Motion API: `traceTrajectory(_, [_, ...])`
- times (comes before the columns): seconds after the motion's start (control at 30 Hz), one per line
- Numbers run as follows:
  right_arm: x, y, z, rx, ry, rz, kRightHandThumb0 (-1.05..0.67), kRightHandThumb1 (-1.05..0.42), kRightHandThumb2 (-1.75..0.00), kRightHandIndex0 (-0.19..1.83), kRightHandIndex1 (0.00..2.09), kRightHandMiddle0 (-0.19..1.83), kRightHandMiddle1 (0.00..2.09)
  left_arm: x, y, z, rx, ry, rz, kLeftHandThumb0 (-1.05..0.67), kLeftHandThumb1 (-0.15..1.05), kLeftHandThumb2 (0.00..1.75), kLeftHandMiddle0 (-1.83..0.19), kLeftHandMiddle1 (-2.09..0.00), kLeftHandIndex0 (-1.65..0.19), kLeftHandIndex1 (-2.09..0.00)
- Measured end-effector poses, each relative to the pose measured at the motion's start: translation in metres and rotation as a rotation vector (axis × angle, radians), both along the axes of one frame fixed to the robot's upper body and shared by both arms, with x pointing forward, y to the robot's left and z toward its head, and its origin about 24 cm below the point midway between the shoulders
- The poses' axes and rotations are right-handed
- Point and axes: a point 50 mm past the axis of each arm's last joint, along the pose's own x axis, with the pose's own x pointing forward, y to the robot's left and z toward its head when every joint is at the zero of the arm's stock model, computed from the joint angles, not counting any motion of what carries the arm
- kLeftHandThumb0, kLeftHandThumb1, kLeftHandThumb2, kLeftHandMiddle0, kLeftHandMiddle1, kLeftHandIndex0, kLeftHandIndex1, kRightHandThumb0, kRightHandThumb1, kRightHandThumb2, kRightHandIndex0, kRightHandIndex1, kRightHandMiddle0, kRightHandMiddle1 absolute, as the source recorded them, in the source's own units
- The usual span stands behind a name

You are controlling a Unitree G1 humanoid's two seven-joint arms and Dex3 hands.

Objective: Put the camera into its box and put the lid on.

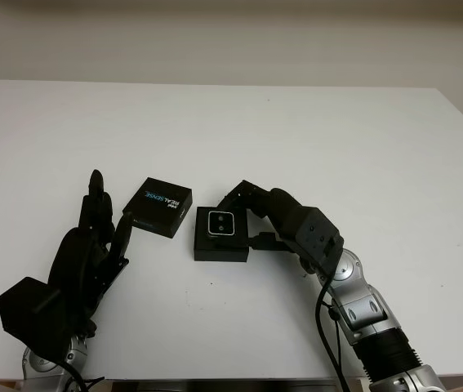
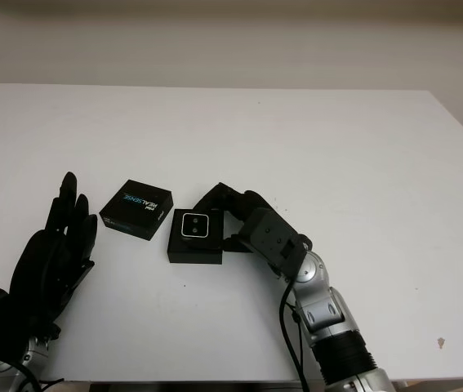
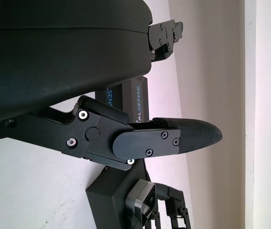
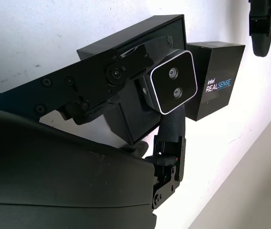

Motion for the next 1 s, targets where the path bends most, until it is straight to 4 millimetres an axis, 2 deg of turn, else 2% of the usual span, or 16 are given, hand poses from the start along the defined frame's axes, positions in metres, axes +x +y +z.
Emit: traceTrajectory(1.0, [0.0003,-0.001,0.0018,-0.045,-0.112,-0.047,-0.35,-0.94,-0.05,0.32,0.35,0.35,1.57,-0.001,0.0001,-0.0001,0.001,-0.004,-0.001,-0.76,1.05,0.48,0.19,0.0,0.19,0.0])
